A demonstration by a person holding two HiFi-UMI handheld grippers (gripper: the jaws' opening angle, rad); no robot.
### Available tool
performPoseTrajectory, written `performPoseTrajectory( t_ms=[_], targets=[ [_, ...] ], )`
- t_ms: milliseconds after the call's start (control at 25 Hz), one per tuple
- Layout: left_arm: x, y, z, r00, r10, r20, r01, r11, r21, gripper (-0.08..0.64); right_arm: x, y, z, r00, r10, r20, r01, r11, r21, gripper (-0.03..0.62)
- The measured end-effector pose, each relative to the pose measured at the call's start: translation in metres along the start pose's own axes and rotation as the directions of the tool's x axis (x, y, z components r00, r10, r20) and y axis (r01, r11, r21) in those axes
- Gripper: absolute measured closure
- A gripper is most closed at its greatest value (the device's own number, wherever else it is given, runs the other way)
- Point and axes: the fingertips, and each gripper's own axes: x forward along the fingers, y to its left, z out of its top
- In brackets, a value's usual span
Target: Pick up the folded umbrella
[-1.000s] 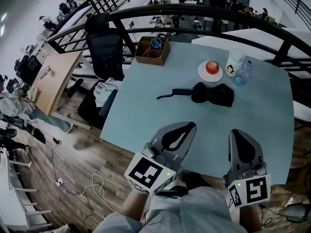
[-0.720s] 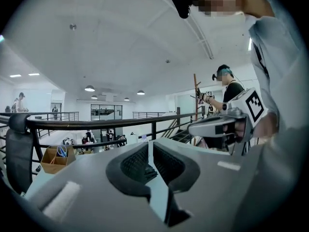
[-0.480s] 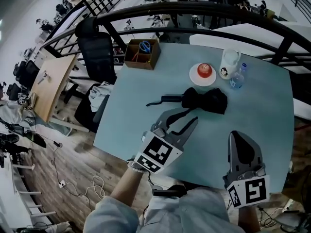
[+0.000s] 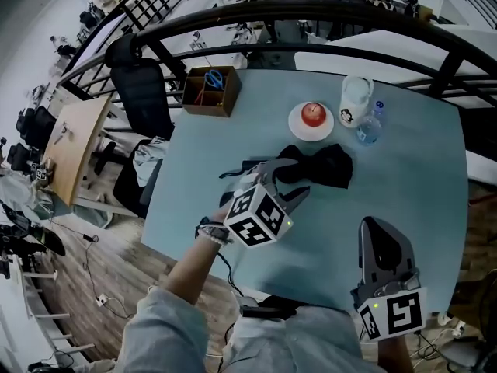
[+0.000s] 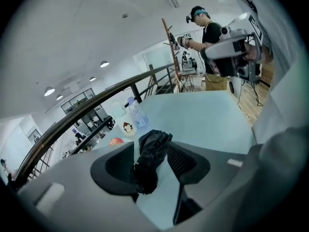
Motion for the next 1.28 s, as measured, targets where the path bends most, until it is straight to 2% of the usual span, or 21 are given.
performPoseTrajectory(
  t_ms=[240,360,600,800,920,1040,1160,1280],
  targets=[
    [0.046,0.005,-0.038,0.983,-0.071,-0.171,0.088,0.991,0.097,0.356,0.008,-0.01,-0.011,1.0,-0.003,-0.016,0.004,1.0,0.024,0.592],
    [0.063,0.002,-0.048,0.969,-0.109,-0.222,0.136,0.984,0.112,0.35,0.009,-0.016,-0.017,1.0,-0.011,-0.027,0.012,0.999,0.039,0.592],
    [0.099,0.005,-0.073,0.928,-0.136,-0.346,0.208,0.962,0.18,0.336,0.01,-0.024,-0.028,0.999,-0.024,-0.047,0.027,0.998,0.057,0.592],
    [0.126,0.008,-0.092,0.881,-0.152,-0.449,0.276,0.934,0.227,0.336,0.01,-0.035,-0.035,0.997,-0.054,-0.063,0.059,0.996,0.074,0.592],
    [0.138,0.006,-0.102,0.839,-0.211,-0.502,0.328,0.931,0.158,0.331,0.01,-0.04,-0.04,0.995,-0.066,-0.071,0.072,0.994,0.082,0.592],
    [0.144,0.002,-0.107,0.792,-0.277,-0.544,0.389,0.916,0.1,0.316,0.01,-0.043,-0.043,0.994,-0.075,-0.078,0.082,0.993,0.087,0.592],
    [0.147,-0.001,-0.111,0.745,-0.307,-0.593,0.438,0.895,0.087,0.311,0.012,-0.043,-0.043,0.994,-0.075,-0.079,0.083,0.992,0.094,0.592],
    [0.151,-0.004,-0.113,0.718,-0.326,-0.615,0.465,0.882,0.076,0.304,0.012,-0.045,-0.044,0.994,-0.071,-0.079,0.078,0.992,0.101,0.592]
  ],
)
